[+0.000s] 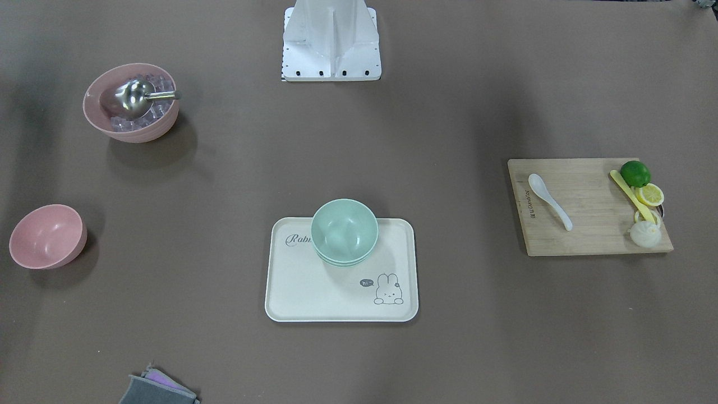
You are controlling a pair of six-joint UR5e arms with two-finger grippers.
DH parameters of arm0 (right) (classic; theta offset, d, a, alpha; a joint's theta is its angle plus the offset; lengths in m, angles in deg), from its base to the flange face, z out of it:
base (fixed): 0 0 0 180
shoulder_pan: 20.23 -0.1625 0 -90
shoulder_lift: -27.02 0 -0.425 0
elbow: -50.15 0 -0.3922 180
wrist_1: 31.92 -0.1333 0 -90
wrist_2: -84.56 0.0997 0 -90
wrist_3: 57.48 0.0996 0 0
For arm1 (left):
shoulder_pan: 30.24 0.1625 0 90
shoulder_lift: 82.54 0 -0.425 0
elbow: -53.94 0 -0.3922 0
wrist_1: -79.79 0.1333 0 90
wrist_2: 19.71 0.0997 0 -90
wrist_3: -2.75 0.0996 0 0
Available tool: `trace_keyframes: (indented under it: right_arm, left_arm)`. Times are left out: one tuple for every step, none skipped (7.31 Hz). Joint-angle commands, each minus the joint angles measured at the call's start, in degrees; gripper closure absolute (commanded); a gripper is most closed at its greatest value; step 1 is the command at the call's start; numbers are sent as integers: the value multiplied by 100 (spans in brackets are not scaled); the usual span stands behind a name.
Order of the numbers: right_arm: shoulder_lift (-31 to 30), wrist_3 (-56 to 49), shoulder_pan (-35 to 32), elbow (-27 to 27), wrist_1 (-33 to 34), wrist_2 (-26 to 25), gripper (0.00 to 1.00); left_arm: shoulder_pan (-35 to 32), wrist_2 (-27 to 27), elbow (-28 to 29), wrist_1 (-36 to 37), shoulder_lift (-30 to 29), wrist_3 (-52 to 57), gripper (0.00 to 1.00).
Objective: Stack pink bowl on green and place spoon
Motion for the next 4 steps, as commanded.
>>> trace_keyframes:
  right_arm:
    - [-193, -13, -113, 47, -16, -19, 0]
    - [-194, -4, -123, 74, -17, -18, 0]
    - [-220, -22, -123, 57, -17, -53, 0]
    - [-264, -31, -123, 65, -25, -45, 0]
  left_arm:
    - [-1, -17, -5, -158, 141, 58, 2]
    - [-1, 0, -14, -420, 238, 59, 2]
    - [-1, -8, 3, -545, 404, 59, 2]
    - [-1, 1, 38, -703, 423, 32, 2]
